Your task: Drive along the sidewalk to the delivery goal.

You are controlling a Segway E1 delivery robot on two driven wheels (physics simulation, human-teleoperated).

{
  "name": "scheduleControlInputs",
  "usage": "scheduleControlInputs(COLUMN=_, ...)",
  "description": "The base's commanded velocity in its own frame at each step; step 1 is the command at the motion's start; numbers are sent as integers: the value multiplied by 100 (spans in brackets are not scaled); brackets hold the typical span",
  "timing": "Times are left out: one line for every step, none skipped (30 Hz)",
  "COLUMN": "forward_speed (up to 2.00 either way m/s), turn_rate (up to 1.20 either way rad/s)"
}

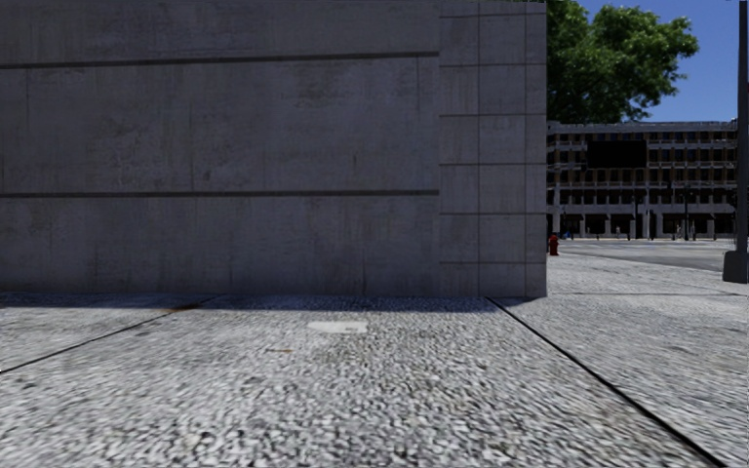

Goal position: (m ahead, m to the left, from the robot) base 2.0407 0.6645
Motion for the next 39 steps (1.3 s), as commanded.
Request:
scheduleControlInputs(forward_speed=177, turn_rate=53)
scheduleControlInputs(forward_speed=177, turn_rate=53)
scheduleControlInputs(forward_speed=177, turn_rate=53)
scheduleControlInputs(forward_speed=176, turn_rate=53)
scheduleControlInputs(forward_speed=172, turn_rate=52)
scheduleControlInputs(forward_speed=168, turn_rate=52)
scheduleControlInputs(forward_speed=166, turn_rate=52)
scheduleControlInputs(forward_speed=164, turn_rate=52)
scheduleControlInputs(forward_speed=164, turn_rate=52)
scheduleControlInputs(forward_speed=162, turn_rate=52)
scheduleControlInputs(forward_speed=161, turn_rate=52)
scheduleControlInputs(forward_speed=160, turn_rate=52)
scheduleControlInputs(forward_speed=160, turn_rate=52)
scheduleControlInputs(forward_speed=160, turn_rate=52)
scheduleControlInputs(forward_speed=160, turn_rate=52)
scheduleControlInputs(forward_speed=160, turn_rate=52)
scheduleControlInputs(forward_speed=160, turn_rate=52)
scheduleControlInputs(forward_speed=160, turn_rate=52)
scheduleControlInputs(forward_speed=160, turn_rate=52)
scheduleControlInputs(forward_speed=160, turn_rate=52)
scheduleControlInputs(forward_speed=160, turn_rate=52)
scheduleControlInputs(forward_speed=160, turn_rate=51)
scheduleControlInputs(forward_speed=160, turn_rate=49)
scheduleControlInputs(forward_speed=159, turn_rate=48)
scheduleControlInputs(forward_speed=159, turn_rate=48)
scheduleControlInputs(forward_speed=159, turn_rate=47)
scheduleControlInputs(forward_speed=159, turn_rate=42)
scheduleControlInputs(forward_speed=158, turn_rate=40)
scheduleControlInputs(forward_speed=158, turn_rate=40)
scheduleControlInputs(forward_speed=157, turn_rate=40)
scheduleControlInputs(forward_speed=156, turn_rate=40)
scheduleControlInputs(forward_speed=156, turn_rate=40)
scheduleControlInputs(forward_speed=150, turn_rate=40)
scheduleControlInputs(forward_speed=142, turn_rate=40)
scheduleControlInputs(forward_speed=142, turn_rate=40)
scheduleControlInputs(forward_speed=129, turn_rate=40)
scheduleControlInputs(forward_speed=113, turn_rate=39)
scheduleControlInputs(forward_speed=104, turn_rate=39)
scheduleControlInputs(forward_speed=98, turn_rate=39)
